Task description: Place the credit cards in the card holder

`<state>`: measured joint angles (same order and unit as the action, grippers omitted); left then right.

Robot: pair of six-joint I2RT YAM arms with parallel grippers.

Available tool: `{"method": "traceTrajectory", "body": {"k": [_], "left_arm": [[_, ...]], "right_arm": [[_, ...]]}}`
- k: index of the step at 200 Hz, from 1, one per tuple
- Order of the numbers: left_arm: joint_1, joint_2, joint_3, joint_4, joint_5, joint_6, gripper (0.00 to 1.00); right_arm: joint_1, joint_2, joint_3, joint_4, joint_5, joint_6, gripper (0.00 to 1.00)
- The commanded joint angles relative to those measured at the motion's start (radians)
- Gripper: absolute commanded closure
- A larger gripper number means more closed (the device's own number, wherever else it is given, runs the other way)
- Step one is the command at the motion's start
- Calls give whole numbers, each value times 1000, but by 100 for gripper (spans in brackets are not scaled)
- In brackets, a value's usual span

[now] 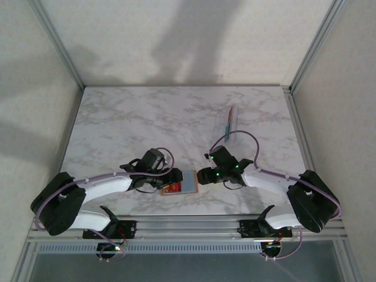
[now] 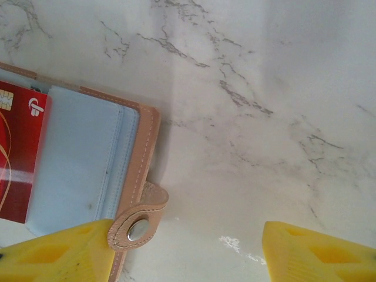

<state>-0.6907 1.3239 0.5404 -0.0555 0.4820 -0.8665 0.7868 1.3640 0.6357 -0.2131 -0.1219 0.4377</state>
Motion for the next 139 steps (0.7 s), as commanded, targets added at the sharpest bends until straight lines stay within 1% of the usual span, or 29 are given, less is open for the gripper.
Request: {"method": "traceTrajectory", "body": {"k": [1,34,57,83,102,122,139], "left_arm": [[-2,-40,27,-93,-76,9,34],[14,-55,20,-114,-100,14,35],[14,-46,-3,-44,-68,5,40],[13,-4,-2,-3,-36,12,43],[14,10,-5,13,-35,11,43],[13,20,15,-30,-61,18,42],[13,0,13,-42,-75,16,39]], "right_arm": [[27,14,53,-23,40,7,31],[58,43,88,-26,52,15,30],[61,57,95,-22,48,26,29],[60,77,99,-35,42,37,30],[61,87,94,-32,31,44,29],[59,93,85,-24,22,50,26],[58,99,85,-16,-6,53,24]]}}
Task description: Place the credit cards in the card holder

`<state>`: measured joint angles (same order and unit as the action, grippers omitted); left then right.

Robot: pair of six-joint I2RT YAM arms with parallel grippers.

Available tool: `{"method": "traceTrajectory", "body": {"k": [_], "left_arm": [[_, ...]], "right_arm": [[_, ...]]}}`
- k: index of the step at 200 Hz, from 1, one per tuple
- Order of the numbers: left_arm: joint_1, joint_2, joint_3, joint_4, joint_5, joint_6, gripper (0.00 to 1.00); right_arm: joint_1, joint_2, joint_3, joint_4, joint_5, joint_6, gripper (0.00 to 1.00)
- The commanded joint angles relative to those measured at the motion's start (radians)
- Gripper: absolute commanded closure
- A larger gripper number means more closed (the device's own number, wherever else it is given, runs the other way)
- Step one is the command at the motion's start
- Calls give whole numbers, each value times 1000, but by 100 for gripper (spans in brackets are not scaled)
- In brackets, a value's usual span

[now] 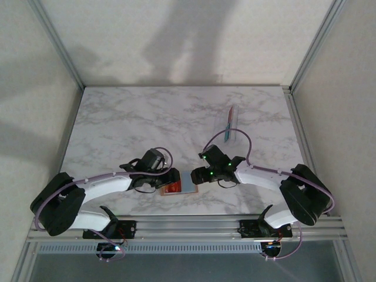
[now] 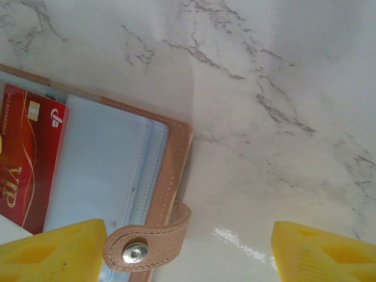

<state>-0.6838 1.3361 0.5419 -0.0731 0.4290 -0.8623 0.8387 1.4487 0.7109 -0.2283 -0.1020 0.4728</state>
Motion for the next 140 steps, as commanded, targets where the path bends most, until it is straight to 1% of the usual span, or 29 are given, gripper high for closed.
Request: {"method": "traceTrajectory", "body": {"k": [1,30,69,140], "left_arm": [[5,-15,11,-22,-22,11,39],[5,0,7,6,7,9,38],[5,29,-3,73,51,-7,38],[-14,69,13,135,88,-30,38]], "right_arm": [[7,15,10,0,-26,18,24],[6,46,9,18,-34,23,24],[1,82,-2,74,-101,30,27],[1,84,-36,142,-159,58,32]]}}
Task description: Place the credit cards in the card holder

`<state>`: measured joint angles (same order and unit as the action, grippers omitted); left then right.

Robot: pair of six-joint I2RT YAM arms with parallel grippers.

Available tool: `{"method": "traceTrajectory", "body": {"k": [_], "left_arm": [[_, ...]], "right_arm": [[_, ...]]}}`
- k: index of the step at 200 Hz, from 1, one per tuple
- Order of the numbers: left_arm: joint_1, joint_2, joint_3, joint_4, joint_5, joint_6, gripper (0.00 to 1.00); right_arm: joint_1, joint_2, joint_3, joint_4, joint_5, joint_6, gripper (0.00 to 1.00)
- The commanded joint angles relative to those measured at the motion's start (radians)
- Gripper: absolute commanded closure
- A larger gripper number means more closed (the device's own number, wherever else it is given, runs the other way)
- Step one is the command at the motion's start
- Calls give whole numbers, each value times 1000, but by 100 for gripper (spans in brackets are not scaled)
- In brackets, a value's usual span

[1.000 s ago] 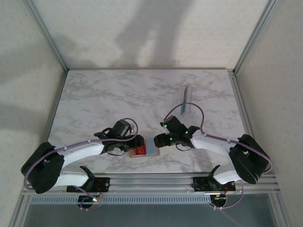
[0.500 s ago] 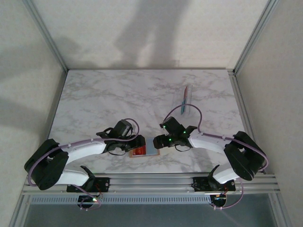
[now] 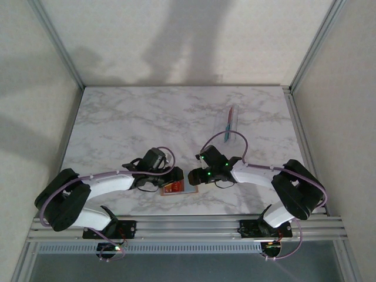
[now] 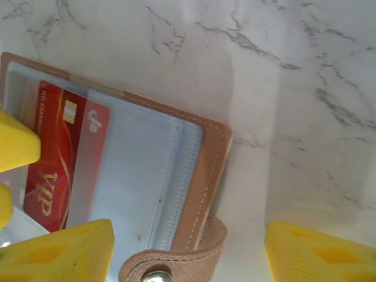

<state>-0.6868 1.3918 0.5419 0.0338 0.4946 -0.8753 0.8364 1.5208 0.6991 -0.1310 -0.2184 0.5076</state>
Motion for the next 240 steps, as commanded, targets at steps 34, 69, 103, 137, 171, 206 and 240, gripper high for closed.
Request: {"method": "traceTrajectory", "body": {"k": [34,69,103,137,171,206,240], "left_arm": [[-21,14,15,58,46,-35,39],[-9,-41,-13,66,59,-50,39],[74,-236,-80,-47,-10,-47,39],[153,-319,-121,-124,-39,-25,48],[184,-247,-149,-109,-43,-1,61],[185,-204,-177,-41,-37,-11,61],[185,-175,-179,-57,-60,-4,61]], "right_arm": [[3,-4,-31,37,-16,29,30],[7,-33,-9,-26,56,-8,10],[44,-27,47,-82,168,-12,1],[107,24,134,-103,235,-30,1],[186,94,210,-116,351,-37,1],[236,178,259,-114,437,-39,1],[275,257,309,-143,477,-42,1]]}}
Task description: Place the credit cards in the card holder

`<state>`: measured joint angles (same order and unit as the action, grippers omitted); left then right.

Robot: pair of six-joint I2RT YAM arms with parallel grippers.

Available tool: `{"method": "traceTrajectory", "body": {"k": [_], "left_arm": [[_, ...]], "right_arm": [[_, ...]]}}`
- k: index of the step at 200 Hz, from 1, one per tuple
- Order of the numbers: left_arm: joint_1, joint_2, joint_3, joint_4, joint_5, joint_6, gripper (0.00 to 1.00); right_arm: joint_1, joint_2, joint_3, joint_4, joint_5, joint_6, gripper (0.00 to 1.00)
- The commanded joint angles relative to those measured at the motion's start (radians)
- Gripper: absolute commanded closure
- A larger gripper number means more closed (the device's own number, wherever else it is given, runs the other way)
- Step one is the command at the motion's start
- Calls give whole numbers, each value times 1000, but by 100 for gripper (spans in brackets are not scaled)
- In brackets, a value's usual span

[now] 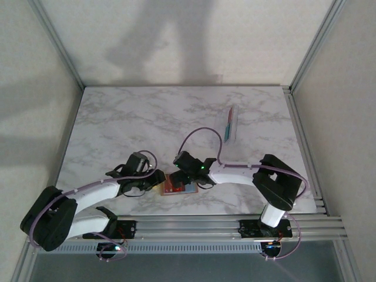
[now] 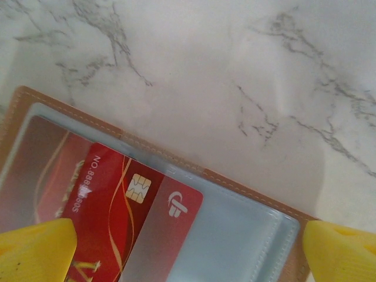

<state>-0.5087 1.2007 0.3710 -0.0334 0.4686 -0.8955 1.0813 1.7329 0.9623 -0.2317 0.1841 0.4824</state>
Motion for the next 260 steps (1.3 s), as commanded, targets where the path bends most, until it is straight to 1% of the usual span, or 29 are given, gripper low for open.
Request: {"method": "traceTrajectory", "body": {"k": [1,26,71,122,156,176,191,217,236,260], "left_arm": [[7,17,-8,10,-34,17,61],[7,43,-7,4,-22,17,61],[6,58,-17,0,-22,22,61],[6,38,18,-70,-35,48,62],[6,-9,55,-127,-44,61,62],[-2,-53,71,-142,-45,36,65],[-10,-84,65,-107,-26,6,69],[-33,-84,72,-54,7,-31,77],[-63,-67,72,3,-1,-58,80],[-80,19,88,41,-2,-61,83]], "right_arm": [[31,46,46,-43,77,-16,1],[34,65,47,-81,108,11,1],[33,27,-12,-97,134,26,1],[33,-19,-42,-109,140,-2,1],[33,-30,-52,-107,147,-9,1],[32,-33,-29,-127,129,-2,1],[31,-47,-15,-132,96,4,1],[14,-95,-10,-125,49,18,1],[-2,-110,-18,-99,27,4,1],[-24,-82,-20,-66,-23,7,1]]}}
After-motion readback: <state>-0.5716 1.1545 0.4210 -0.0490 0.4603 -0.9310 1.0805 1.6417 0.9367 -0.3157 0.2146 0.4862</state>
